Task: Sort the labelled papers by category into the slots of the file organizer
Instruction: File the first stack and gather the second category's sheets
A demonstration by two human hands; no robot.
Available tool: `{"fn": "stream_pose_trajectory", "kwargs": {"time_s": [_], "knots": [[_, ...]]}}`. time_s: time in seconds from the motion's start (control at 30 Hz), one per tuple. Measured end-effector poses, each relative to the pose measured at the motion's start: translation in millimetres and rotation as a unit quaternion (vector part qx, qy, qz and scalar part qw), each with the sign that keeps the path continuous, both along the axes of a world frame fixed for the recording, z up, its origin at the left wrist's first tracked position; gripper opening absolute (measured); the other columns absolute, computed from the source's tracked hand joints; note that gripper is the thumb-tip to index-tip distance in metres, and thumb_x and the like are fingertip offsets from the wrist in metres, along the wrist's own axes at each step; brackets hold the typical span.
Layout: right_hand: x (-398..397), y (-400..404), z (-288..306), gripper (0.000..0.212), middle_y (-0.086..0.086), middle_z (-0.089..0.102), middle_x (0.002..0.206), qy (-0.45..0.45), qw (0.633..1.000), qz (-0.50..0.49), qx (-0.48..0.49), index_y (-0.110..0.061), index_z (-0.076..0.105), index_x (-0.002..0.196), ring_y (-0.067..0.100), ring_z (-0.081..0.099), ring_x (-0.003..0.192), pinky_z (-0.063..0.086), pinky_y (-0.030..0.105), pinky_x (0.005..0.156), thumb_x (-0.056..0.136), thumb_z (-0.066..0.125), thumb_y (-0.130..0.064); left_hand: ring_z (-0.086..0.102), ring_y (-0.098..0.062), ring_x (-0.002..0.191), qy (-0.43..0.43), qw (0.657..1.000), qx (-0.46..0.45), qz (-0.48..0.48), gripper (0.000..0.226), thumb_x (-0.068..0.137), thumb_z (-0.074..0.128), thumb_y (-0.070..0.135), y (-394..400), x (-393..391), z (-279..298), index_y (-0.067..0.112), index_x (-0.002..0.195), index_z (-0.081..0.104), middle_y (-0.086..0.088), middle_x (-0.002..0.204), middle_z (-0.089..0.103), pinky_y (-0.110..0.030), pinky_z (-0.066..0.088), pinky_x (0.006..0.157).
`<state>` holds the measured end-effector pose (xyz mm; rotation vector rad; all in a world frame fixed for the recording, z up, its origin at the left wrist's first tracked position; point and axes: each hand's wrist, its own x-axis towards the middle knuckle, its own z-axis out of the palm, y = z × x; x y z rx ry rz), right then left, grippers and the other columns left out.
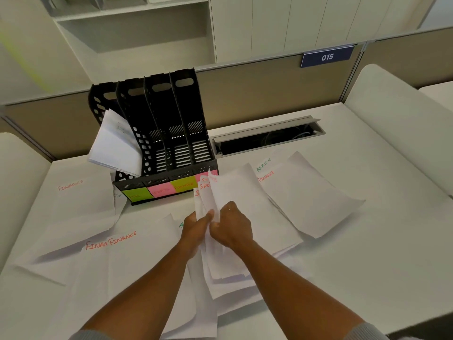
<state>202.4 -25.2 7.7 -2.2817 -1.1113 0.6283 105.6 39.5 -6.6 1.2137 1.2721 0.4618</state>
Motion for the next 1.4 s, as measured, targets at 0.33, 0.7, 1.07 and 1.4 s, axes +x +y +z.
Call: {"fn": "stream_pose_trajectory", "kwargs": {"time_s": [0.33, 0.7, 1.07, 1.4], "knots": [[-3, -21, -1, 0.024, -0.003, 0.061, 0.098, -0.036, 0.996, 0.014, 0.079, -0.019, 0.058, 0.095, 0.013, 0.058, 0.086, 0.046, 0.021, 0.075, 0.086, 0.058, -0.041, 0.062, -0.022, 0.093, 0.025, 0.999, 0.031, -0.009, 0.043, 0.087, 0.069, 0.032, -8, -13, 0, 0.018, 0.127, 0.058, -0.002, 0.114, 0.066, -0.025, 0.051, 0.065], [60, -26, 15, 0.080, 0.010, 0.045, 0.133, -0.005, 0.976, -0.203, 0.078, -0.009, 0.036, 0.134, 0.031, 0.046, 0.121, 0.044, 0.048, 0.096, 0.075, 0.067, -0.053, 0.069, -0.026, 0.099, -0.073, 0.997, 0.002, -0.012, 0.039, 0.085, 0.072, 0.022, 21, -57, 19, 0.012, 0.121, 0.062, -0.009, 0.112, 0.071, -0.046, 0.053, 0.094], [36, -19, 17, 0.038, 0.008, 0.062, 0.112, 0.228, 0.961, -0.120, 0.101, -0.011, 0.054, 0.116, 0.021, 0.058, 0.094, 0.047, 0.032, 0.079, 0.093, 0.050, -0.040, 0.066, -0.030, 0.105, -0.120, 0.989, -0.050, 0.064, 0.042, 0.085, 0.071, 0.033, 24, -69, 27, 0.012, 0.121, 0.062, -0.009, 0.112, 0.071, -0.049, 0.050, 0.095], [35, -11, 41, 0.037, 0.005, 0.066, 0.104, 0.364, 0.906, -0.153, 0.156, -0.014, 0.059, 0.110, 0.024, 0.065, 0.090, 0.056, 0.034, 0.070, 0.077, 0.073, -0.022, 0.069, -0.022, 0.090, -0.097, 0.993, 0.006, 0.064, 0.041, 0.076, 0.080, 0.033, 25, -65, 44, 0.016, 0.109, 0.063, -0.005, 0.103, 0.071, -0.032, 0.055, 0.068]]}}
